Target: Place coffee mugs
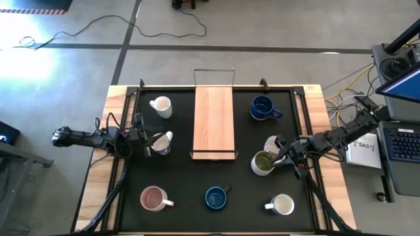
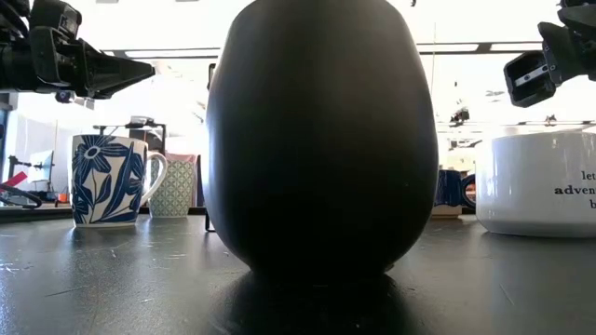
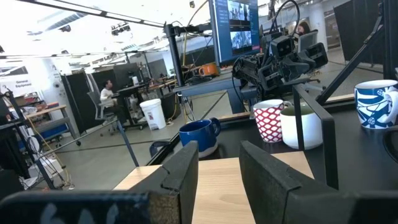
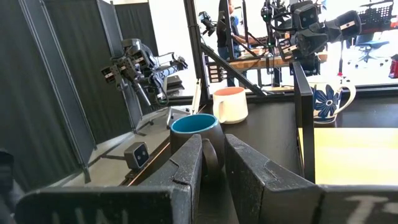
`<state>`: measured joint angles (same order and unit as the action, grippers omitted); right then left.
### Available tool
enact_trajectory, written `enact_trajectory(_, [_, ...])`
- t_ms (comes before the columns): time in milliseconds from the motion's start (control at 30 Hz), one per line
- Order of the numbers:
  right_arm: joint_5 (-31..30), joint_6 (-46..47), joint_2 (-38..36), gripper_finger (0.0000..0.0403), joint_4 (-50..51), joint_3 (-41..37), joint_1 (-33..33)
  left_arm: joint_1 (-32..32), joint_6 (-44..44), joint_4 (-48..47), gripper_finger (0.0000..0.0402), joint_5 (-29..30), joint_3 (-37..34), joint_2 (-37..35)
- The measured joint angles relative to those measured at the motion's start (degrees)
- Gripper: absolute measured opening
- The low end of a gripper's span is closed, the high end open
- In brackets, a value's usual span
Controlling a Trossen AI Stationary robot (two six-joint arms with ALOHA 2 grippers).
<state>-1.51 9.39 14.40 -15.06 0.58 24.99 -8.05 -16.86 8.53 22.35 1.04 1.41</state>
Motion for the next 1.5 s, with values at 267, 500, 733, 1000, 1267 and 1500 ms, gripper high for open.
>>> enact_trajectory(267, [-0.01,0.0,0.01,0.0059,0.01,0.02,0.0,0.0,-0.01,-0.01,0.01,0.0,0.0,0.0])
enact_trajectory(500, [-0.01,0.0,0.01,0.0059,0.0,0.0,-0.01,0.01,-0.01,-0.02,0.01,0.01,-0.01,0.0])
enact_trajectory(733, [-0.01,0.0,0.01,0.0059,0.01,0.01,-0.01,0.0,-0.01,-0.01,0.01,0.0,0.01,0.0])
enact_trajectory(1000, [0.01,0.0,0.01,0.0059,0.0,0.02,0.0,0.02,-0.01,-0.01,0.01,0.02,0.02,0.0])
enact_trajectory(1267, [-0.08,-0.3,0.0,0.0059,-0.25,0.02,-0.02,0.0,-0.01,-0.02,0.01,0.0,-0.01,0.0])
enact_trajectory(1500, [-0.06,-5.49,0.01,0.0059,-3.47,0.02,-0.02,0.01,0.0,0.0,0.01,0.01,0.01,0.0])
